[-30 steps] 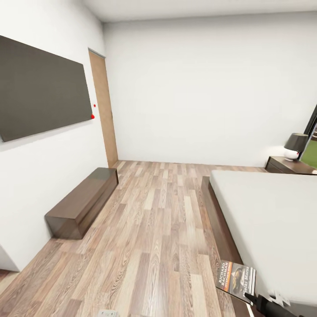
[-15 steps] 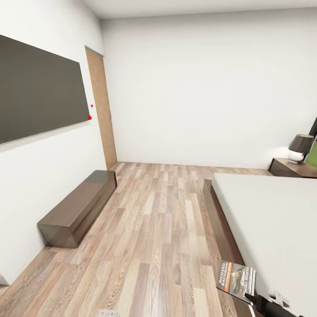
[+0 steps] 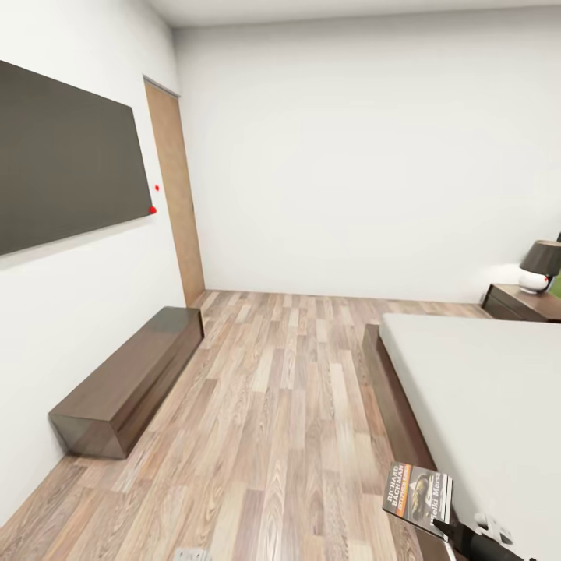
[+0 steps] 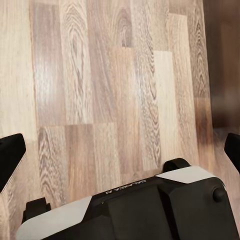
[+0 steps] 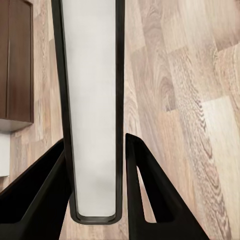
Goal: In the bedroom, move the book from the bed onto either nightstand, and place the two sandals side by side next to the bed.
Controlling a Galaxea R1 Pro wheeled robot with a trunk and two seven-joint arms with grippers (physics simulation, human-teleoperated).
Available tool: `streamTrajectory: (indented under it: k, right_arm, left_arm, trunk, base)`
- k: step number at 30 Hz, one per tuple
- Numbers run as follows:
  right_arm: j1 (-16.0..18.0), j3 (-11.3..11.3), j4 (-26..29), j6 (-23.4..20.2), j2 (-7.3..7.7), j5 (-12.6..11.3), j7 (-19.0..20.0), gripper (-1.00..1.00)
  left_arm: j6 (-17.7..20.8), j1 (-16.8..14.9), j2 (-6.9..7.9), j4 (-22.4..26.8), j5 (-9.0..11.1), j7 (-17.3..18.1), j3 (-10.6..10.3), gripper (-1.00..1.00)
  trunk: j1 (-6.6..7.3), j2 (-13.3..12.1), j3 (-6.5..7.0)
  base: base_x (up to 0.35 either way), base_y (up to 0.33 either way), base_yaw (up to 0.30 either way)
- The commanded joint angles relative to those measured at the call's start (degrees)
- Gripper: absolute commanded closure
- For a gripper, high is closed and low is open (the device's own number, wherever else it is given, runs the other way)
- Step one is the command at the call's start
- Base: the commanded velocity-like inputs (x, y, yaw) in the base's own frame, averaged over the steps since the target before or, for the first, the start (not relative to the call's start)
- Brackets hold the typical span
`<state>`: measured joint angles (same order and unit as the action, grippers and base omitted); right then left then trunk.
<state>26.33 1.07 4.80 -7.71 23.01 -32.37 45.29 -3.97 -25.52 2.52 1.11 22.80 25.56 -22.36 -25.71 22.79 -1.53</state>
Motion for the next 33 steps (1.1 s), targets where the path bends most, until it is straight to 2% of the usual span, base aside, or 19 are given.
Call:
streamTrajectory:
  k: [1,33]
  right_arm:
    - [0.06,0.34,0.03,-0.64,0.01,-0.5,0.2,1.0]
    - [0.04,0.25,0.03,-0.64,0.0,-0.5,0.28,1.0]
  left_arm:
    - [-0.25,-0.06,0.02,-0.06,0.4,0.18,-0.49,-1.0]
    - [-0.25,-0.06,-0.01,-0.06,0.4,0.19,-0.49,-1.0]
  trunk:
    - [-0.07,0.13,-0.13]
    - [-0.07,0.13,-0.13]
  base:
    - [0.322,0.0,0.0]
    - [0.304,0.0,0.0]
